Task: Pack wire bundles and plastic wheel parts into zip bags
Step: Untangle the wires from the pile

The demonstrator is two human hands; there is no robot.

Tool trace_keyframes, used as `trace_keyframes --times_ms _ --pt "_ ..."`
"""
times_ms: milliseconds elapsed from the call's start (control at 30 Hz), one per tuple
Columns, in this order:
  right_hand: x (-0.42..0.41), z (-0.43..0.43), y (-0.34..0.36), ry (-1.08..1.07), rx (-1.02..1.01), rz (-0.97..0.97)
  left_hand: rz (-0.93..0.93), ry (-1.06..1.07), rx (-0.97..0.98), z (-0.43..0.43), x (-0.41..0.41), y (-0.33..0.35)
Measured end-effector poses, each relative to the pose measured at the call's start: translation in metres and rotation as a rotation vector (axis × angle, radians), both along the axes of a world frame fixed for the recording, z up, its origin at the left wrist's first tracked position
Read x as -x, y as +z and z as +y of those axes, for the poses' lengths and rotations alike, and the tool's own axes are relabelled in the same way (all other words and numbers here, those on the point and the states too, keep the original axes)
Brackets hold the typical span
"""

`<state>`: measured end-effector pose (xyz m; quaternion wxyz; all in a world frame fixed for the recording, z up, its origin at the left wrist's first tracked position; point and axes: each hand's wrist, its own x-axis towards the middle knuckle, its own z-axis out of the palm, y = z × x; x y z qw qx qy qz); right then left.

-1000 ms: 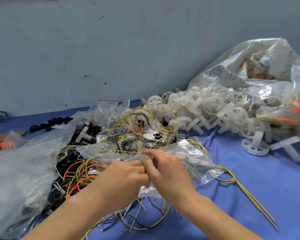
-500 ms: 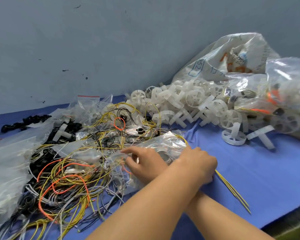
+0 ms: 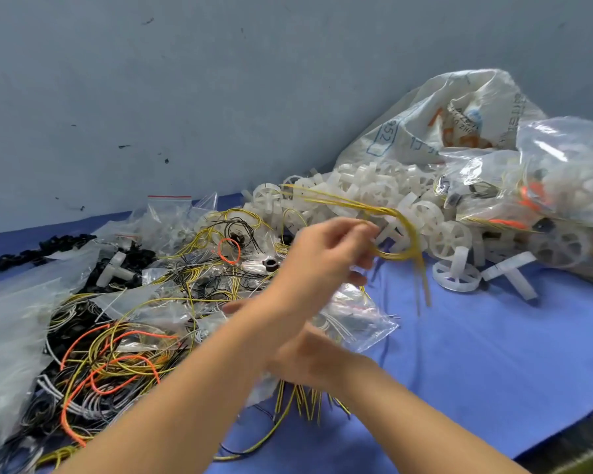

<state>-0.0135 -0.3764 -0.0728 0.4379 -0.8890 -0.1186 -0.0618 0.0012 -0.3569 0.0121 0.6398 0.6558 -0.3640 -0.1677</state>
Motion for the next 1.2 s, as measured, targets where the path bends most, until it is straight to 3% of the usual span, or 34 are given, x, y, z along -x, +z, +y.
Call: trace_keyframes --times_ms 200,333,500,567,700,767,800,867,933,1000,1100,1200 --pt "-0.01 -0.001 0.003 -0.198 -0.12 -0.029 0.335 0.243 0.096 0.123 -0.033 -0.004" --pt "-0.01 -0.008 0.01 -0.251 -0.343 0.057 0.469 0.385 0.108 0.183 -0.043 -0.03" --pt "-0.006 0.003 0.03 -0.156 -0.663 0.118 0.458 0.408 0.051 0.205 -0.045 -0.043" --pt "-0.003 0.016 0.036 -0.078 -0.671 0.147 0.392 0.393 0.001 0.205 -0.044 -0.044" --pt "0.0 0.04 0.034 -0.052 -0.383 0.097 0.193 0.399 -0.142 0.201 -0.037 -0.043" --pt "0.001 0.043 0.031 -0.075 -0.371 0.103 0.009 0.488 -0.222 0.203 -0.033 -0.048" --pt "0.001 0.042 0.031 -0.096 -0.394 0.119 -0.218 0.604 -0.316 0.206 -0.032 -0.052" --pt "0.003 0.04 0.031 -0.126 -0.487 0.158 -0.839 0.911 -0.488 0.213 -0.029 -0.049" --pt "0.005 0.04 0.032 -0.115 -0.568 0.191 -1.25 0.897 -0.454 0.211 -0.022 -0.043" --pt "0.007 0.044 0.033 -0.088 -0.6 0.205 -1.298 0.757 -0.526 0.206 -0.022 -0.039" --pt "0.009 0.053 0.032 -0.05 -0.753 0.234 -1.059 0.609 -0.715 0.201 -0.02 -0.035" --pt "0.014 0.062 0.028 -0.025 -0.89 0.262 -0.875 0.533 -0.654 0.2 -0.014 -0.048"
